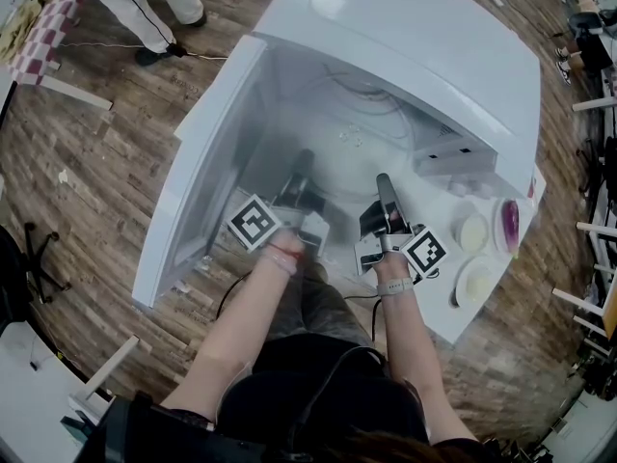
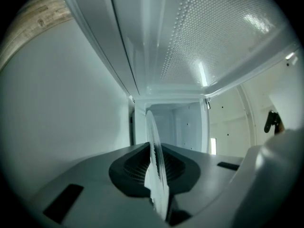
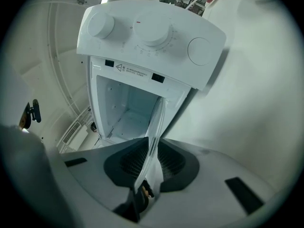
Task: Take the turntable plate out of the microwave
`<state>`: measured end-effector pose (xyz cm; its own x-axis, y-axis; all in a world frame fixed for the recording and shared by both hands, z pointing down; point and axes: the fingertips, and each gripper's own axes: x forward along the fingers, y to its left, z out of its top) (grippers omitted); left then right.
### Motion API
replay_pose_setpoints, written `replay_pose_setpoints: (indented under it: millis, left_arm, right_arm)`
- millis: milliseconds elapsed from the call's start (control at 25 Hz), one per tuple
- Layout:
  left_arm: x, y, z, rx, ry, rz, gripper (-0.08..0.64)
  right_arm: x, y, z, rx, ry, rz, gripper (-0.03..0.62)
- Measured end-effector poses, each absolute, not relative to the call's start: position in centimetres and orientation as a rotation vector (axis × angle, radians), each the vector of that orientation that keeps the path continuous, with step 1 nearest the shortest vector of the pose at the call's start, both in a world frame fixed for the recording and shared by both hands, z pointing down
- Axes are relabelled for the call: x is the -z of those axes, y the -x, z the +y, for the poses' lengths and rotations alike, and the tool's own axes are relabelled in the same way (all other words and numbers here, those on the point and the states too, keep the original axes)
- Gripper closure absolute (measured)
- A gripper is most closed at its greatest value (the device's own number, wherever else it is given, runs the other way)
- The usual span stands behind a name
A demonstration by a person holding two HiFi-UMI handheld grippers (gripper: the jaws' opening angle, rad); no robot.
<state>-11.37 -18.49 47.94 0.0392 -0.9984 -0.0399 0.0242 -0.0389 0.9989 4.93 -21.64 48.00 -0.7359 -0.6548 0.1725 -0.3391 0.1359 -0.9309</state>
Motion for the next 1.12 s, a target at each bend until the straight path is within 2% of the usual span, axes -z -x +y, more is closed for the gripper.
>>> replay_pose_setpoints:
  millis: [1120]
  left_arm:
    - [-47.7, 10.4, -14.1, 1.279, -1.225, -1.166, 0.525]
  right_arm:
    - [-47.5, -5.8, -18.0, 1.584, 0.919, 2.218, 0.517]
